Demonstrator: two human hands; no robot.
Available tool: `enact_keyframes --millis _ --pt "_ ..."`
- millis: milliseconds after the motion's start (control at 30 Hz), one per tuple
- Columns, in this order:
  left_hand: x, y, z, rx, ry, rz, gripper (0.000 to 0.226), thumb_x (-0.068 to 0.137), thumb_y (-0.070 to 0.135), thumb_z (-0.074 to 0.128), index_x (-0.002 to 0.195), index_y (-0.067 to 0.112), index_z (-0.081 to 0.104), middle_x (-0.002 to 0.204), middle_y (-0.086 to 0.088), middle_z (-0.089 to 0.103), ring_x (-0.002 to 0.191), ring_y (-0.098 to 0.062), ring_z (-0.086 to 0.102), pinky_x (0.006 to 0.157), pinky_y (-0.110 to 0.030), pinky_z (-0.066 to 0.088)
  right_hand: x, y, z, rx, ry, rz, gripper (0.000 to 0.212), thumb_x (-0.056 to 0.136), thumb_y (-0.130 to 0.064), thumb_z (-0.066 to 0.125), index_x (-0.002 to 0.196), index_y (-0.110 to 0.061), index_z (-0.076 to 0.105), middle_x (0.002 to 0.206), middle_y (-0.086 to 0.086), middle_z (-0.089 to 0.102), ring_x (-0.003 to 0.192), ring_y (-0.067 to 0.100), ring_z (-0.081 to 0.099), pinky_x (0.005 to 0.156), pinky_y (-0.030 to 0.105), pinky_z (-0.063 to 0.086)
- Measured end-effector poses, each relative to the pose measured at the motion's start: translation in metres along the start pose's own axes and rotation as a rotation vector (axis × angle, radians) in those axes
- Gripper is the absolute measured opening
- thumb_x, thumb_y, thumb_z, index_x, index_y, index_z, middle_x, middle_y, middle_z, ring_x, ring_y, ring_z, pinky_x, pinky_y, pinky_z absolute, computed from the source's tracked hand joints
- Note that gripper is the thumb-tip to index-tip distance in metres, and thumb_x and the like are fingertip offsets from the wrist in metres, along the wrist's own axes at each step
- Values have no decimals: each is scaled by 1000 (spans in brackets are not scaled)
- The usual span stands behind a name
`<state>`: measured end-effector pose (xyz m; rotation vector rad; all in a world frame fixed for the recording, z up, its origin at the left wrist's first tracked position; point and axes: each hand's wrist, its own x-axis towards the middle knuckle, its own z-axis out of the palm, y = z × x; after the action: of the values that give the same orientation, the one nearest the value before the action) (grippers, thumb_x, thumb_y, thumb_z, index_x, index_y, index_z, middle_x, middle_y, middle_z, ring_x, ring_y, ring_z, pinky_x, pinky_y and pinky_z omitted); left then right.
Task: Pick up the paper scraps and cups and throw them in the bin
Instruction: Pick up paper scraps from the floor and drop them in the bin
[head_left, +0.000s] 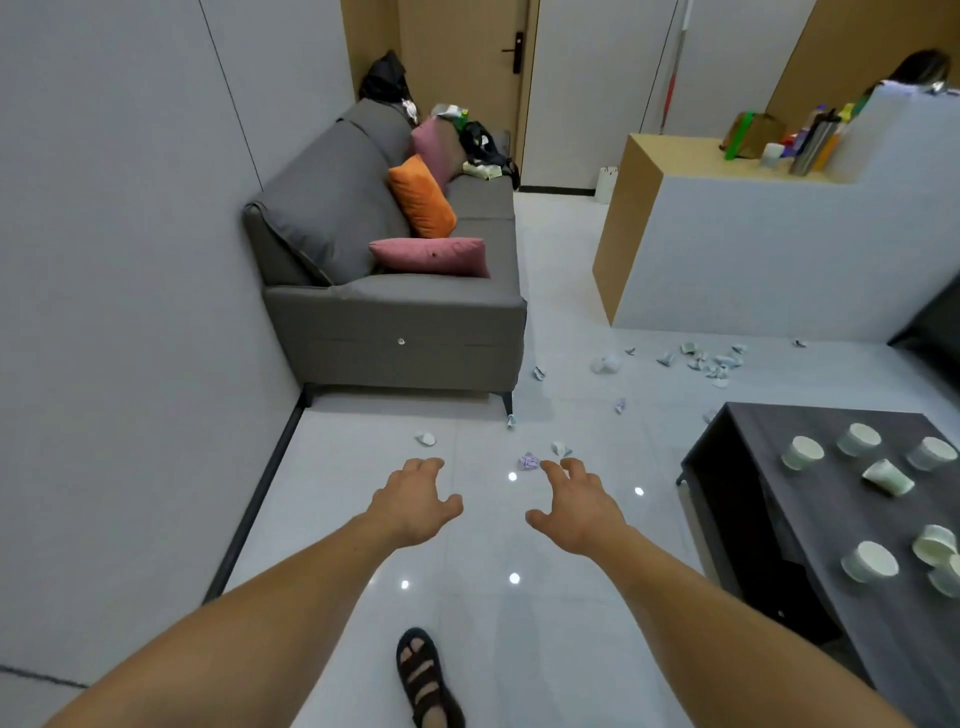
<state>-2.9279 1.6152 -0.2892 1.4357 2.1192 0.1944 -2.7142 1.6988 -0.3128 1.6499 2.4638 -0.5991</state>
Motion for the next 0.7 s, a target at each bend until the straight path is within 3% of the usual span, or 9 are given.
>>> enact_keyframes --millis 367,700 --pt "237 17 -80 -34 -41 35 66 90 44 50 147 20 27 151 -5 31 134 -27 35 106 -42 37 222 3 -56 24 12 81 72 88 -47 56 149 -27 25 154 2 23 132 29 35 99 39 42" --pt "412 22 -73 -4 -179 -89 68 90 46 51 148 20 27 153 -4 29 134 -26 37 106 -40 38 411 47 -40 82 -188 100 74 91 -46 55 153 -24 20 156 5 19 138 31 29 103 41 42"
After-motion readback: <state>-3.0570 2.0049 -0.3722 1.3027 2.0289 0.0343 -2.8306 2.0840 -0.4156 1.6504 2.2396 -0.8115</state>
